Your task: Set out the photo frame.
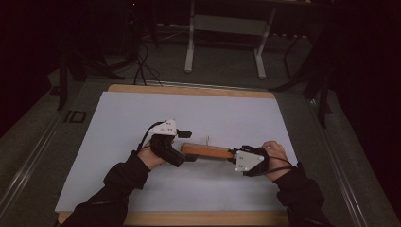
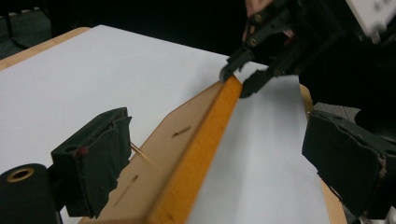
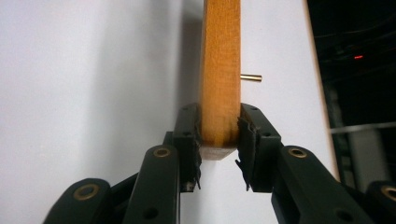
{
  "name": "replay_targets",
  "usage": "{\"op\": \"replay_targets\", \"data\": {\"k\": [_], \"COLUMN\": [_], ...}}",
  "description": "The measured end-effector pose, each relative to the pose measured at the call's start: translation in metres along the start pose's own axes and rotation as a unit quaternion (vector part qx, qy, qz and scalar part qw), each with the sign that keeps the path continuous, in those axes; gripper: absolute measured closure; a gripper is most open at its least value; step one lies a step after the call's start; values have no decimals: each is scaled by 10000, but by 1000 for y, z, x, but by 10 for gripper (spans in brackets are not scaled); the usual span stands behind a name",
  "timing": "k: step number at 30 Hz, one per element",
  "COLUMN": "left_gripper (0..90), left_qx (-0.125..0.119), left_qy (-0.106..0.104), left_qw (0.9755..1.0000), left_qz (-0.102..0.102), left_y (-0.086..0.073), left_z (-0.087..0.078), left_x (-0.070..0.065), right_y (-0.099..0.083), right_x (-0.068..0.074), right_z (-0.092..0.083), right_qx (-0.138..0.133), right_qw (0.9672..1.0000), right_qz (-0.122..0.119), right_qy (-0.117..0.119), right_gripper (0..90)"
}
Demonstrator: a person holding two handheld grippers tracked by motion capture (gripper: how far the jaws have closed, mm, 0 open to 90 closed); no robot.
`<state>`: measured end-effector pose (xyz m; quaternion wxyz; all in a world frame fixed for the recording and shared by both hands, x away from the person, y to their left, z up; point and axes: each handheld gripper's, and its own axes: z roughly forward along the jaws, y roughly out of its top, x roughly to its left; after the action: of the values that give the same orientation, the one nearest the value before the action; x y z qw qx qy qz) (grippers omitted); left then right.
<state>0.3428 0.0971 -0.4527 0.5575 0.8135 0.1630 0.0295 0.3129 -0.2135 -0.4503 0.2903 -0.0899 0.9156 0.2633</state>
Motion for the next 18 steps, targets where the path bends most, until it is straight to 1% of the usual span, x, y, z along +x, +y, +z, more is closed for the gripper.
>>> {"op": "replay_targets", "data": {"k": [1, 2, 3, 4, 5, 6, 7, 9, 10, 11, 12, 13, 14, 16, 17, 18], "left_gripper": [86, 86, 86, 86, 86, 86, 86, 67, 61, 54, 31, 27, 27, 27, 27, 27], "left_qx": [0, -22, -22, -31, -31, -18, 44, 52, 51, 51, -1, -32, -108, -132, -150, -176], "left_qy": [0, 43, 54, 37, 37, 52, 105, 139, 153, 153, 224, 306, 310, 314, 341, 462], "left_qw": [10000, 10000, 10000, 10000, 10000, 10000, 9999, 9999, 9999, 9999, 9997, 9995, 9994, 9994, 9993, 9988], "left_qz": [0, 10, 2, -4, -4, -2, 28, -6, -23, -23, -19, -12, -70, -92, -99, -25], "left_y": [0, 0, -1, -2, -2, -3, -5, -7, -8, -8, -9, -10, -12, -13, -14, -16], "left_z": [0, -1, -1, -2, -2, -1, -1, 0, 0, 0, 0, -1, -3, -4, -4, -5], "left_x": [0, 0, 0, 0, 0, -1, -1, 0, 1, 1, 1, 1, 2, 3, 2, 1], "right_y": [0, -2, -2, -4, -4, -5, -8, -10, -10, -10, -13, -14, -15, -18, -20, -21], "right_x": [0, -11, -11, -21, -21, -25, -36, -45, -50, -50, -60, -65, -70, -80, -84, -89], "right_z": [0, 1, 1, 1, 1, 3, 5, 7, 8, 8, 11, 12, 14, 17, 19, 21], "right_qx": [0, -52, -52, -76, -76, -97, -158, -159, -130, -130, -178, -171, -198, -213, -224, -225], "right_qw": [10000, 9997, 9997, 9990, 9990, 9987, 9977, 9962, 9959, 9959, 9940, 9928, 9914, 9884, 9862, 9846], "right_qz": [0, 176, 176, 331, 331, 376, 476, 598, 624, 624, 724, 812, 878, 1027, 1131, 1191], "right_qy": [0, 187, 187, 293, 293, 339, 455, 615, 643, 643, 802, 868, 952, 1099, 1187, 1262], "right_gripper": [704, 704, 704, 704, 704, 703, 702, 701, 700, 700, 699, 697, 697, 694, 693, 691]}}
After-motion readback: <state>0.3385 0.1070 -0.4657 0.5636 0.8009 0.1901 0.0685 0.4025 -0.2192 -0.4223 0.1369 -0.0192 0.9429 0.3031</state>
